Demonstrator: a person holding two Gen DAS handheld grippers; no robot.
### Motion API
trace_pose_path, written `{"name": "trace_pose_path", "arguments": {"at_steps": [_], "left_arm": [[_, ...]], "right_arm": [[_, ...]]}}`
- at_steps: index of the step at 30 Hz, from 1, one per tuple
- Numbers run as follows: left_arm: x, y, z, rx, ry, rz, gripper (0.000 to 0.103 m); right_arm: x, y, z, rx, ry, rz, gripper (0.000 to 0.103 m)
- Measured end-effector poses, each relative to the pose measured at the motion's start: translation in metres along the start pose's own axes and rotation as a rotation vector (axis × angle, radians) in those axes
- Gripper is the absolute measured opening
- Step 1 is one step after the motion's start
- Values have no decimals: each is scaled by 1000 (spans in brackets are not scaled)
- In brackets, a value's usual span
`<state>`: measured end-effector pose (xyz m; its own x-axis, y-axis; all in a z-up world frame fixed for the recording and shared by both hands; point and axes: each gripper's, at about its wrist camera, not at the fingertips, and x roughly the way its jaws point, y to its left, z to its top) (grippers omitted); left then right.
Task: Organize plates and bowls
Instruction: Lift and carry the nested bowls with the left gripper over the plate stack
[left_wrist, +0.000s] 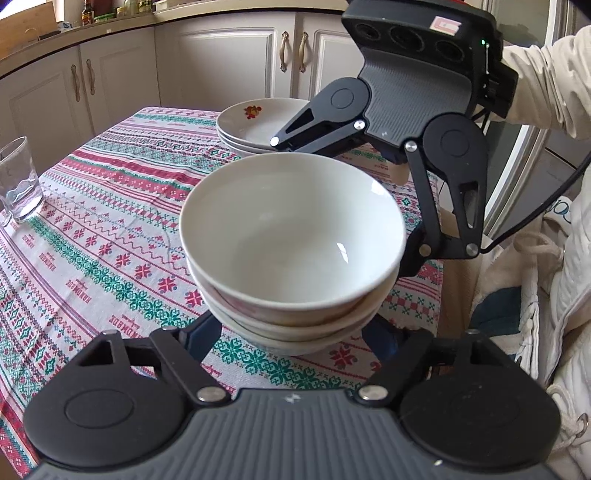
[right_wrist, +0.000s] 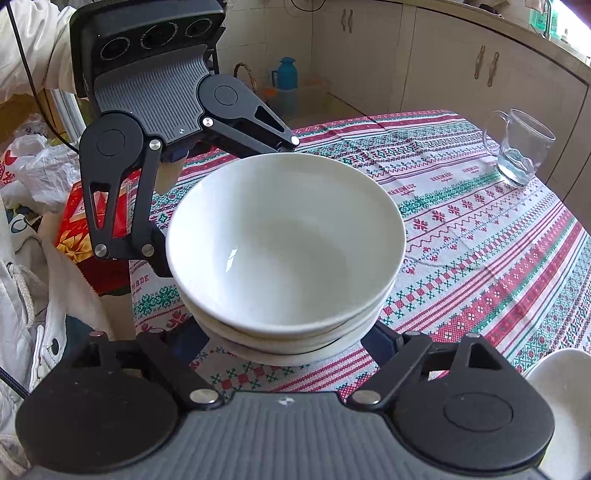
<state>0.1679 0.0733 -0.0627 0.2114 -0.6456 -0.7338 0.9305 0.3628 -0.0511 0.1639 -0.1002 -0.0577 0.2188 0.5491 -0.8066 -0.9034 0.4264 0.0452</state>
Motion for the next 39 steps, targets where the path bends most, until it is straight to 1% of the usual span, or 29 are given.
{"name": "trace_pose_path", "arguments": {"at_steps": [8,17,24,31,39], "left_arm": [[0,1,0,-5,-2,-7,82],[-1,-2,-1,-14,-10,7,82],[-1,-5,7,-21,-5,8,82],[1,-10,29,-11,-13,2,82],[14,-12,75,48,-41,-5,82]], "right_arm": [[1,-1,1,4,10,11,91],[1,0,2,14,12,6,91],[-4,1,1,22,16,8,91],[-25,-1,-2,40,9,-7,91],[-64,-17,-12,52,1,-70,91]]}}
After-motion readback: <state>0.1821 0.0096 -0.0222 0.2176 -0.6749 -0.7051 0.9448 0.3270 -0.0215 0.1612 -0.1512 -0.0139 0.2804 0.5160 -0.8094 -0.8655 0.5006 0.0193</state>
